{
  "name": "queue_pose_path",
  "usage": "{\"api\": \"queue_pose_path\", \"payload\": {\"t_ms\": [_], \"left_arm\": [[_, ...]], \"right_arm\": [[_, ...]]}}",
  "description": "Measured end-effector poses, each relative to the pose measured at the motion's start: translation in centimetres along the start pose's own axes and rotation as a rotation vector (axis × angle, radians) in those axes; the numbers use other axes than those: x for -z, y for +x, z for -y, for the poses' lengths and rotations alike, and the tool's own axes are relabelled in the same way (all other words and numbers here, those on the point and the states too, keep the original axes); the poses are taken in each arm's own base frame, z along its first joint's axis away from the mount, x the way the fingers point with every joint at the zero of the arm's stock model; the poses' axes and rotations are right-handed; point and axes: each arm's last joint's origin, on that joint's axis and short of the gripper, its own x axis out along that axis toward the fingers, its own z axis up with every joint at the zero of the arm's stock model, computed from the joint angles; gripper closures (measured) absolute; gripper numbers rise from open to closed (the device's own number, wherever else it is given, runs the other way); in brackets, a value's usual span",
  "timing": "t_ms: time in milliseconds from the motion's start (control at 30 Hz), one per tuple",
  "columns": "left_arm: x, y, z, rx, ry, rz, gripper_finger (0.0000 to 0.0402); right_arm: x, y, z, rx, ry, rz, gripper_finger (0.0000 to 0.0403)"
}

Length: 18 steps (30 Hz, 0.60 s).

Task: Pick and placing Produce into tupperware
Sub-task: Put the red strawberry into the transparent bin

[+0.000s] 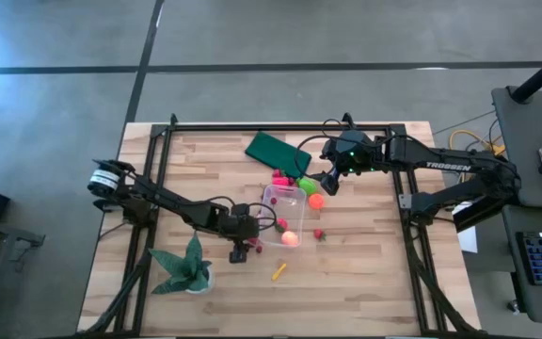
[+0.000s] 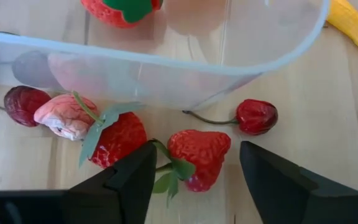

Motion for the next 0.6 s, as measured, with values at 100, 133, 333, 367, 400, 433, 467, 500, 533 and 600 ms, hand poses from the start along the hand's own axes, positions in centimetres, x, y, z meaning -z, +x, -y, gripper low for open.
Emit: {"api": "queue_pose_path", "payload": {"t_ms": [100,133,333,367,400,433,467,500,533,600], "left_arm": [[-0.01,0.01,-0.09,-0.002,-0.003,0.0,0.0215],[-0.02,0.01,-0.13,-0.003,-0.004,0.0,0.0224],[-0.03,0.02,-0.23,-0.013,-0.005,0.002,0.0253],[-0.04,0.02,-0.25,-0.021,-0.005,0.003,0.0255],[-0.04,0.02,-0.26,-0.027,-0.005,0.005,0.0258],[-0.04,0.02,-0.27,-0.029,-0.005,0.005,0.026],[-0.03,0.01,-0.27,-0.029,-0.005,0.004,0.0262],[-0.03,-0.07,-0.28,-0.03,-0.006,0.003,0.0264],[0.01,-0.17,-0.29,-0.03,-0.006,-0.002,0.0266],[-0.09,-0.61,-0.28,-0.027,-0.006,-0.005,0.0267]], "right_arm": [[0.0,0.01,0.0,0.0,0.0,0.0,0.0055],[0.0,0.01,0.0,0.0,0.0,0.0,0.0055],[0.0,0.01,0.0,0.0,-0.001,0.0,0.0055],[0.0,0.01,0.0,0.0,-0.001,0.0,0.0055],[0.0,0.01,0.0,0.0,-0.001,0.0,0.0055],[0.0,0.01,0.0,0.0,-0.001,0.0,0.0055],[0.0,0.01,0.0,0.0,-0.001,0.0,0.0055],[0.0,0.01,0.0,0.0,-0.001,0.0,0.0055],[0.0,0.01,0.0,0.0,-0.001,0.0,0.0055],[0.0,0.01,0.0,0.0,-0.001,0.0,0.0055]]}}
